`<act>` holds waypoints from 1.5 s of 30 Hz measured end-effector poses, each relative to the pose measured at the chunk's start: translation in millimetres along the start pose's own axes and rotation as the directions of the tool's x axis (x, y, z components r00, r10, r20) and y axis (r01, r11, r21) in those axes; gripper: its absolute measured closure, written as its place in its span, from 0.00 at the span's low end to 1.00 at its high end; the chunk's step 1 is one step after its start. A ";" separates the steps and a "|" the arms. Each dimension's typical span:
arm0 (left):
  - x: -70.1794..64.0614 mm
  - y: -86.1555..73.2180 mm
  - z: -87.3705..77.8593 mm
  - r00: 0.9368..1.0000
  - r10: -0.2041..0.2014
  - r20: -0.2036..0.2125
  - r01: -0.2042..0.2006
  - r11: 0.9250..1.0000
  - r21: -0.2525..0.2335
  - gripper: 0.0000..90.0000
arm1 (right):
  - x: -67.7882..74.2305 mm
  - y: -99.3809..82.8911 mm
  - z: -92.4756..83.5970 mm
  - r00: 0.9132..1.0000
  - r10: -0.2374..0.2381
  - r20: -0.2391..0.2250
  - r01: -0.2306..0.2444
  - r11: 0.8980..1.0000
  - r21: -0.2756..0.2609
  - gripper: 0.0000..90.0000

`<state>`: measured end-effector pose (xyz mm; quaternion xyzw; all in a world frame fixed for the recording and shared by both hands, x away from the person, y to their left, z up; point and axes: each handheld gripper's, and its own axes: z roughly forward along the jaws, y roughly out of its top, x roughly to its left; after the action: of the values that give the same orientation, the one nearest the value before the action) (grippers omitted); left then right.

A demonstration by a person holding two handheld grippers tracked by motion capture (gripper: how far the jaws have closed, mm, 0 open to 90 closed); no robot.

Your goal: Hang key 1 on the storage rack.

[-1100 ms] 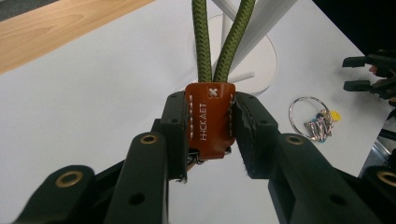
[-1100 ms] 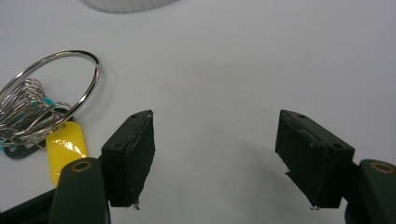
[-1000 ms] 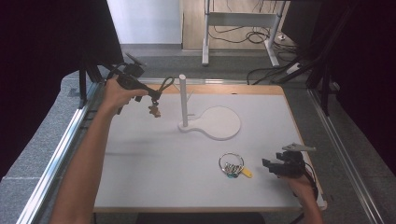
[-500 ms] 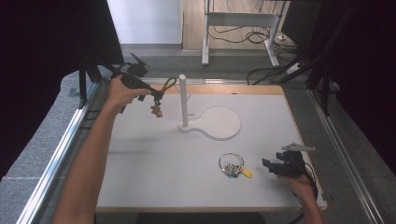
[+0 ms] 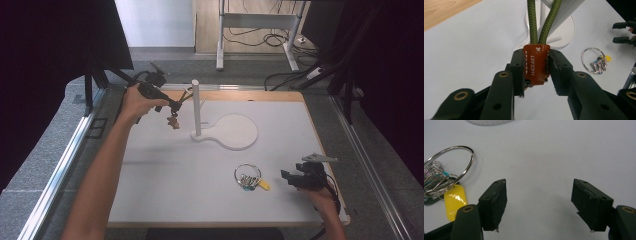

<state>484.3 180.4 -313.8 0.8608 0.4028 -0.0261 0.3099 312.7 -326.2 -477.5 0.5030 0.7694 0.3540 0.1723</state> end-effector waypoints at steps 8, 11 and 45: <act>-5.5 -1.6 6.0 1.000 0.019 -0.021 -0.018 1.000 0.020 0.74 | 1.3 -0.2 1.2 1.000 -0.005 -0.001 0.005 1.000 0.007 0.32; -6.6 -1.0 8.7 1.000 0.021 -0.021 -0.021 0.999 0.024 0.74 | 1.4 -0.3 1.8 1.000 -0.005 -0.001 0.005 1.000 0.007 0.32; -23.8 -24.1 22.1 0.994 0.103 -0.047 -0.105 0.994 -0.028 0.59 | -1.0 -1.2 0.8 1.000 0.000 0.002 0.000 1.000 0.007 0.32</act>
<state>455.7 163.6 -336.9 0.8761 0.3647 0.0157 0.3150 312.8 -327.0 -479.0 0.5037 0.7706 0.3509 0.1713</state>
